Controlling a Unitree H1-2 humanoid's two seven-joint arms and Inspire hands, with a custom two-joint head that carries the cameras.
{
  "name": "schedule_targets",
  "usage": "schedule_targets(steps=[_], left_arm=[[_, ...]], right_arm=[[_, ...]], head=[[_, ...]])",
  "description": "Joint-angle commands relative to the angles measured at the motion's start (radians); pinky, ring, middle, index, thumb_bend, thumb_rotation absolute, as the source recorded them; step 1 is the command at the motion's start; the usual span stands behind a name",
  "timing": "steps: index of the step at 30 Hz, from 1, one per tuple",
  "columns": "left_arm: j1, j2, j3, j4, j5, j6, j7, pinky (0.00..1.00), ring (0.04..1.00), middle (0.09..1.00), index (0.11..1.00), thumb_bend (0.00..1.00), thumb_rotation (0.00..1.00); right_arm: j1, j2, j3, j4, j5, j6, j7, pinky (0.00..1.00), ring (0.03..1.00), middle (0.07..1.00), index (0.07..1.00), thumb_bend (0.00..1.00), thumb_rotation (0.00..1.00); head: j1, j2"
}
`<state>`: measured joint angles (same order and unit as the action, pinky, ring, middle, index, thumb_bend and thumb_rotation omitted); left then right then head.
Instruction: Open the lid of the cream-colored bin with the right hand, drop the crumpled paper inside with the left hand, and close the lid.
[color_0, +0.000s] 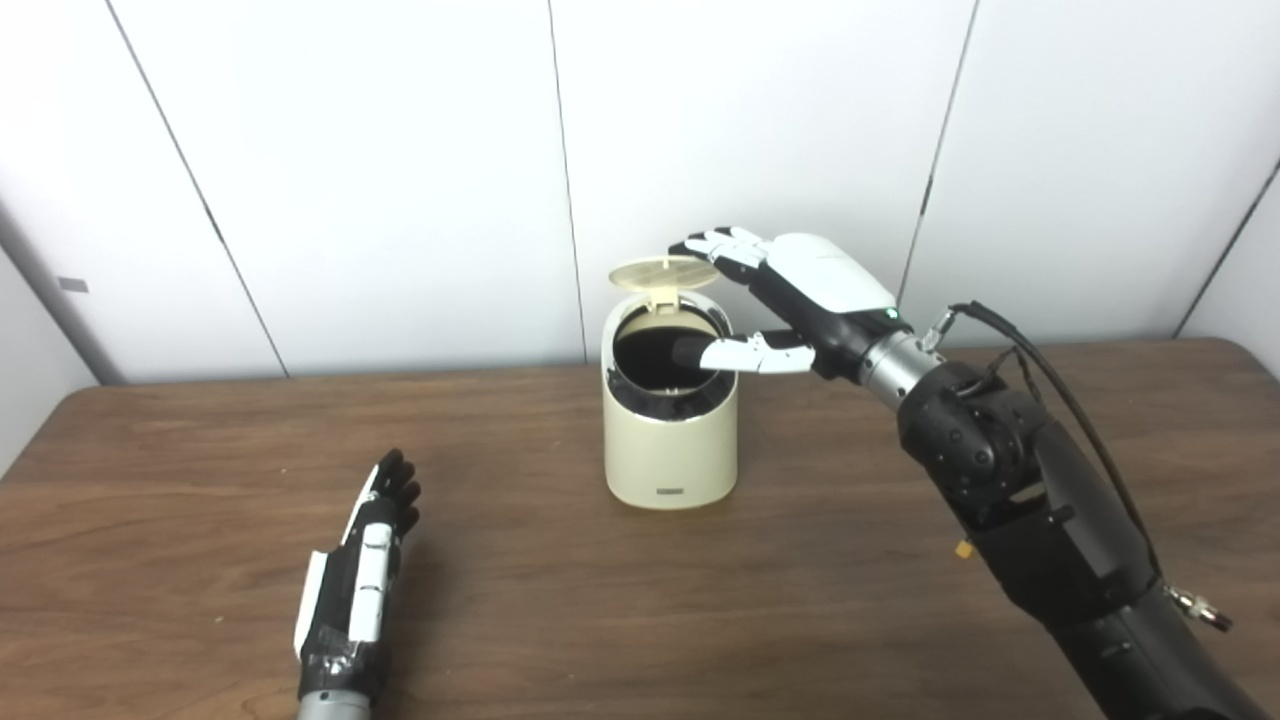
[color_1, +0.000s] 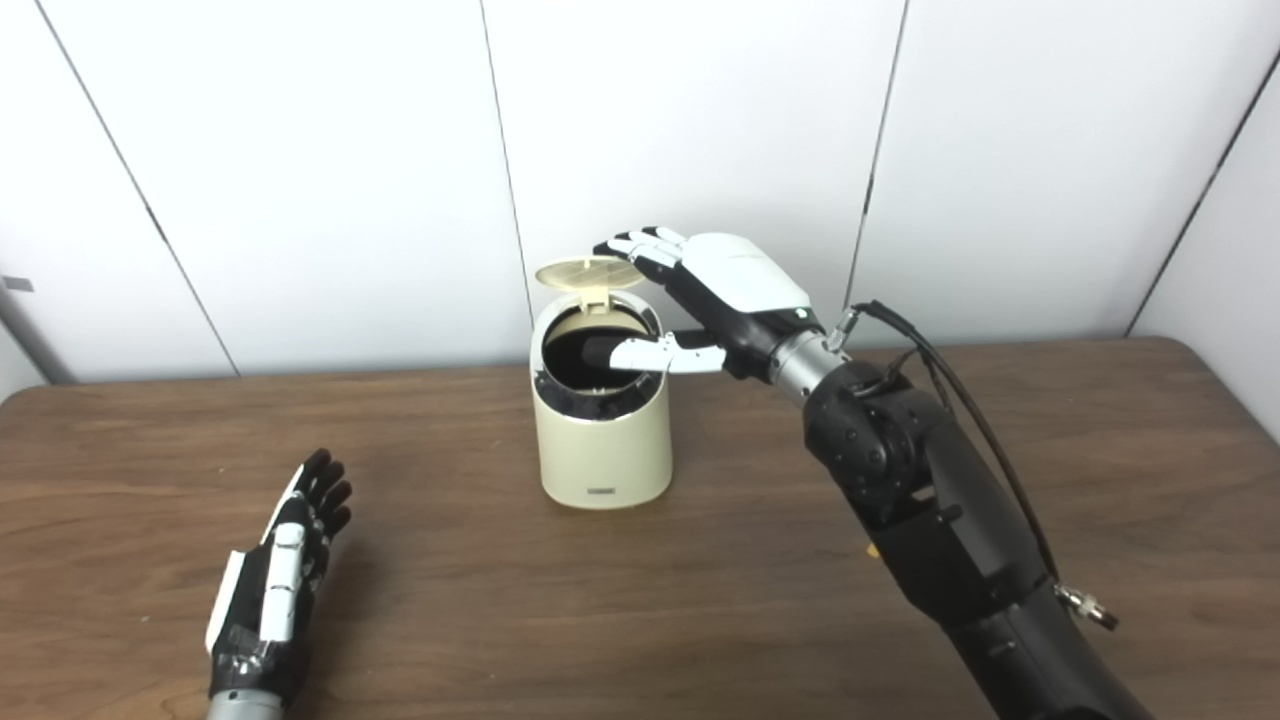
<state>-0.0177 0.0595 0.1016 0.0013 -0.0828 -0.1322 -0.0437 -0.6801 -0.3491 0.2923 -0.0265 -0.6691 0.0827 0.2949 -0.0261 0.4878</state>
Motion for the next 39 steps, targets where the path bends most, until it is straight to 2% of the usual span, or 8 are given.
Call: schedule_targets(steps=[1, 7, 10, 17, 20, 24, 30, 39], left_arm=[[0.037, -0.029, -0.018, 0.053, 0.001, -0.014, 0.006, 0.96, 0.951, 0.959, 0.976, 0.55, 0.95], [0.036, -0.033, -0.015, 0.053, 0.003, -0.021, 0.012, 0.96, 0.949, 0.956, 0.967, 0.55, 0.95], [0.035, -0.038, -0.009, 0.060, 0.006, -0.040, 0.023, 0.95, 0.937, 0.946, 0.956, 0.56, 0.91], [0.028, -0.038, -0.001, 0.080, 0.014, -0.084, 0.043, 0.92, 0.923, 0.934, 0.941, 0.54, 0.93], [0.023, -0.043, 0.007, 0.092, 0.007, -0.103, 0.053, 0.91, 0.915, 0.924, 0.929, 0.53, 0.89], [0.019, -0.049, 0.018, 0.106, 0.027, -0.133, 0.079, 0.88, 0.887, 0.896, 0.905, 0.53, 0.87], [0.023, -0.049, 0.018, 0.098, 0.049, -0.125, 0.098, 0.86, 0.882, 0.894, 0.900, 0.54, 0.88], [0.016, -0.056, 0.020, 0.108, 0.047, -0.133, 0.110, 0.85, 0.861, 0.872, 0.878, 0.53, 0.71]], right_arm=[[-0.050, -0.004, -0.009, -0.025, -0.003, -0.022, -0.011, 0.94, 0.971, 0.930, 0.884, 0.61, 1.00], [-0.027, -0.007, -0.012, -0.040, 0.007, -0.022, -0.001, 0.93, 0.978, 0.931, 0.879, 0.59, 1.00], [-0.021, -0.009, -0.014, -0.044, 0.013, -0.017, 0.011, 0.94, 0.985, 0.932, 0.881, 0.60, 1.00], [-0.005, -0.014, -0.007, -0.058, 0.009, -0.016, 0.030, 0.93, 0.992, 0.929, 0.886, 0.62, 1.00], [0.007, -0.014, -0.002, -0.067, -0.001, -0.016, 0.036, 0.92, 0.987, 0.926, 0.886, 0.61, 0.99], [0.026, -0.013, -0.001, -0.073, 0.006, -0.021, 0.043, 0.95, 0.999, 0.936, 0.898, 0.61, 0.99], [0.045, -0.016, 0.004, -0.072, 0.013, -0.035, 0.048, 0.99, 1.000, 0.948, 0.910, 0.63, 1.00], [0.059, -0.036, 0.040, -0.077, -0.060, -0.065, 0.047, 1.00, 1.000, 0.953, 0.902, 0.68, 1.00]], head=[[-0.001, 0.000], [0.000, 0.001], [0.001, 0.002], [0.001, 0.003], [-0.001, 0.005], [-0.001, 0.005], [0.005, 0.014], [0.010, 0.026]])
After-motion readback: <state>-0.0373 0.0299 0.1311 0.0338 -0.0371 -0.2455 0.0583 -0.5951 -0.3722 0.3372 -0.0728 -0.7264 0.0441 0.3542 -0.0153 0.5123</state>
